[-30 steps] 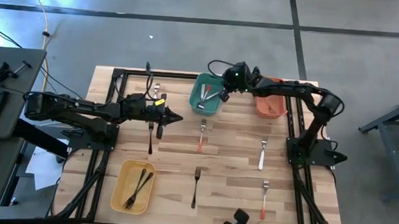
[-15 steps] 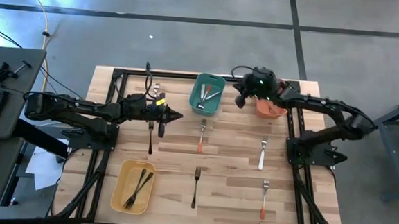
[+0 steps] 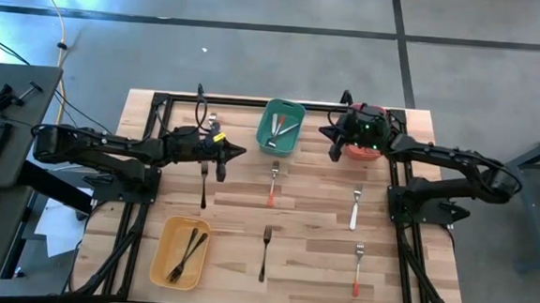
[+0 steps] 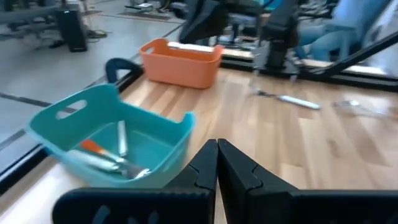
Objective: Sort silverware by color (type)
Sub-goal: Put the orange fork into the orange bin
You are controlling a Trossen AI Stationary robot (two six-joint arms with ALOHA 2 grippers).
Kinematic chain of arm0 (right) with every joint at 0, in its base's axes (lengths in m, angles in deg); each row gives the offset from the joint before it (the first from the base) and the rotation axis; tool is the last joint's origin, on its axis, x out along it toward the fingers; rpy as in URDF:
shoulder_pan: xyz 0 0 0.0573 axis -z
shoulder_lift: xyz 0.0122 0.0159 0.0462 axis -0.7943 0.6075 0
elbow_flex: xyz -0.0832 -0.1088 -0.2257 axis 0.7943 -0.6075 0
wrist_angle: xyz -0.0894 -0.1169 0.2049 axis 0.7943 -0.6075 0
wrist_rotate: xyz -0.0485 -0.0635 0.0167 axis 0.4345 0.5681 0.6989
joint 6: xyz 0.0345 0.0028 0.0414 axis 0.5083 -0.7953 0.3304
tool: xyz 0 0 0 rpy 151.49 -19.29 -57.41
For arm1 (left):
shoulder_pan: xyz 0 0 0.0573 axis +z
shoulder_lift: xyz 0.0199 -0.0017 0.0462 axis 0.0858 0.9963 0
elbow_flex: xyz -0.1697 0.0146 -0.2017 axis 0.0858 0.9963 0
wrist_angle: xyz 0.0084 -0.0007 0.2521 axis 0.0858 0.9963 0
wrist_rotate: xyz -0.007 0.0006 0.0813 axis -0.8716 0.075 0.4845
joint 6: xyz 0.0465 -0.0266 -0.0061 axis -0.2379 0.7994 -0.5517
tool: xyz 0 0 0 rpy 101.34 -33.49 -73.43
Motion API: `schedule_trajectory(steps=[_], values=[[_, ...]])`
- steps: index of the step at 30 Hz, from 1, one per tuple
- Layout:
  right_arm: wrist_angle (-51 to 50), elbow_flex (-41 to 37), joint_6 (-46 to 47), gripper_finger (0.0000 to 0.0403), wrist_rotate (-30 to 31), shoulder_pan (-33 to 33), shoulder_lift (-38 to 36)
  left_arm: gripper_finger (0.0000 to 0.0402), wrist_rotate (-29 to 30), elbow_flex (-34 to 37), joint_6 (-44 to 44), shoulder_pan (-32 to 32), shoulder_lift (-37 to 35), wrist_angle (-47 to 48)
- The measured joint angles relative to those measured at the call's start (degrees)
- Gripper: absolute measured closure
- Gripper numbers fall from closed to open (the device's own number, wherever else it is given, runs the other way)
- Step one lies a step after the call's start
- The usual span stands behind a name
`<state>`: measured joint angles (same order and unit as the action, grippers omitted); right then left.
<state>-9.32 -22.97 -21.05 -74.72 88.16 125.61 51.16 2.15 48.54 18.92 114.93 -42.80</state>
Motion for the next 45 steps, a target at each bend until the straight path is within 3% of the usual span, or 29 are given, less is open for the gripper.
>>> schedule_trajectory(steps=[16, 26, 39, 45], values=[[1.28, -0.02, -0.02, 0.0403, 0.01, 0.0, 0.28, 0.0401, 0.49, 0.0, -4.63, 4.07, 0.31, 1.26], [4.13, 1.71, 0.93, 0.0403, 0.0, 0.0, 1.18, 0.0401, 0.47, -0.02, -4.96, 10.3, 6.05, 0.15], [-6.95, 21.86, -5.64, 0.0399, -5.2, 0.0, 17.64, 0.0401, -3.33, -0.02, -4.3, 12.33, 10.1, -4.03], [-23.15, 39.21, -13.46, 0.0348, -4.95, -0.69, 30.15, 0.0401, -3.32, -0.02, -4.29, 12.33, 10.1, -3.21]])
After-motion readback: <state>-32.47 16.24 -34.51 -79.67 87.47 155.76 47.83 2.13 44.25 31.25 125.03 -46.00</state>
